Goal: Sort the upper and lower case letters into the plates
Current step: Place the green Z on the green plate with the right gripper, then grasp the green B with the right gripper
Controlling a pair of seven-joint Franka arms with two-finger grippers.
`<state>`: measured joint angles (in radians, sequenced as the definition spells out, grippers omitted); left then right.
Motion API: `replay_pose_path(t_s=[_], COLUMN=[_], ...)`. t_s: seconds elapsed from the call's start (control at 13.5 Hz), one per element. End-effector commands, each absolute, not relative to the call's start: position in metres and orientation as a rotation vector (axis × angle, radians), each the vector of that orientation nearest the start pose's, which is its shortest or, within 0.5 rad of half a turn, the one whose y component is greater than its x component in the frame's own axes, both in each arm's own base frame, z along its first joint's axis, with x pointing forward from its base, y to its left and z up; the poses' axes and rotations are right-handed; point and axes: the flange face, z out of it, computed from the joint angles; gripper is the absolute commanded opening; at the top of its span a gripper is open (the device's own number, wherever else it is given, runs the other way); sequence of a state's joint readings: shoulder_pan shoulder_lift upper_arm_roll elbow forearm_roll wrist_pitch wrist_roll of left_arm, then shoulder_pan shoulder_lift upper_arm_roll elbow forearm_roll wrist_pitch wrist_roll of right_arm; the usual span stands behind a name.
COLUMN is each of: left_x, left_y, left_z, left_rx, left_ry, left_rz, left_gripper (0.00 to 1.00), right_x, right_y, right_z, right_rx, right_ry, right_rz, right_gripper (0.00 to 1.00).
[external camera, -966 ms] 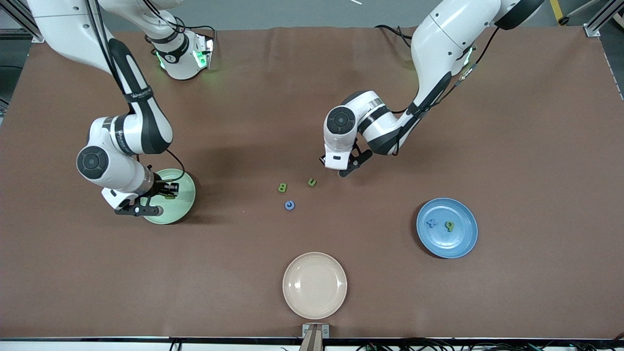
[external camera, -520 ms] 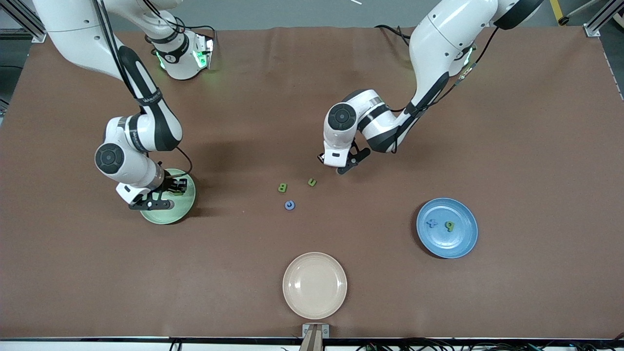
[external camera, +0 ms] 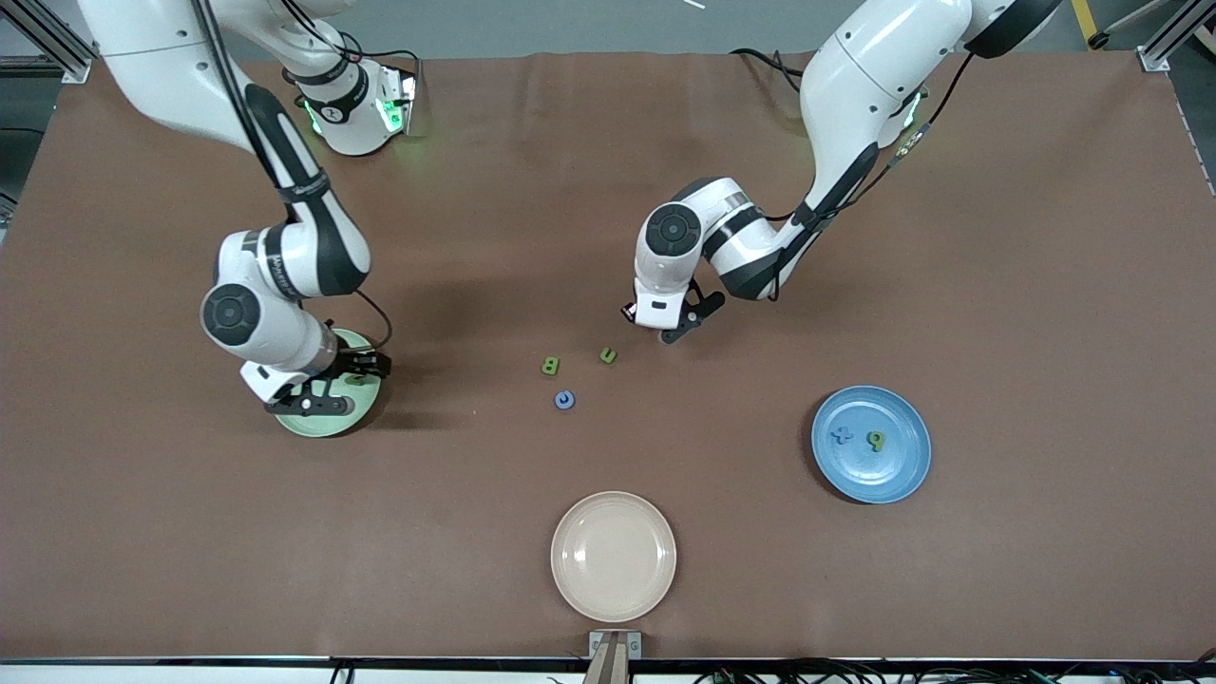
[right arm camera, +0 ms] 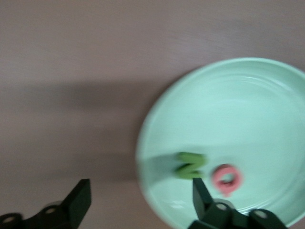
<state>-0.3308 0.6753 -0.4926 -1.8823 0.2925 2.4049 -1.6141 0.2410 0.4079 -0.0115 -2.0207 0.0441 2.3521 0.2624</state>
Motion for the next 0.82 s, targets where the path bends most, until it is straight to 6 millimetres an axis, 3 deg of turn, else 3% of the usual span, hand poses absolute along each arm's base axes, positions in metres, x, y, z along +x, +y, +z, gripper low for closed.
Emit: replay_pose_path(t_s=[0.0, 0.15, 0.3, 0.45, 0.59, 0.74], left_x=[0.436, 0.439, 0.446, 0.453, 0.476, 0.51], left_y=[-0.448, -0.446, -0.442, -0.442, -0.423, -0.392], left_z=[0.177, 0.178, 0.179, 0.185, 0.208, 0.241], left_rx=[-2.968, -2.965, -2.961, -2.968, -2.957, -2.934], left_ry=[-1.012, -1.028, -1.056, -1.063, -1.119, -1.17], left_rz=[0.176, 0.175, 0.173, 0.163, 0.101, 0.004], left_gripper=[0.37, 0.17, 0.12, 0.01, 0.0, 0.0], right_x=[0.57, 0.566, 0.557, 0.553, 0.546, 0.545], right_y=[0.224, 0.276, 0.334, 0.374, 0.398, 0.404], right_z=[0.262, 0.251, 0.237, 0.223, 0.212, 0.203], right_rx=[-3.116, -3.106, -3.1, -3.093, -3.093, -3.079], right_ry=[0.261, 0.38, 0.435, 0.474, 0.471, 0.464], right_rz=[0.079, 0.07, 0.056, 0.043, 0.025, -0.007], right_gripper=[1.0, 1.0, 1.0, 0.97, 0.92, 0.85])
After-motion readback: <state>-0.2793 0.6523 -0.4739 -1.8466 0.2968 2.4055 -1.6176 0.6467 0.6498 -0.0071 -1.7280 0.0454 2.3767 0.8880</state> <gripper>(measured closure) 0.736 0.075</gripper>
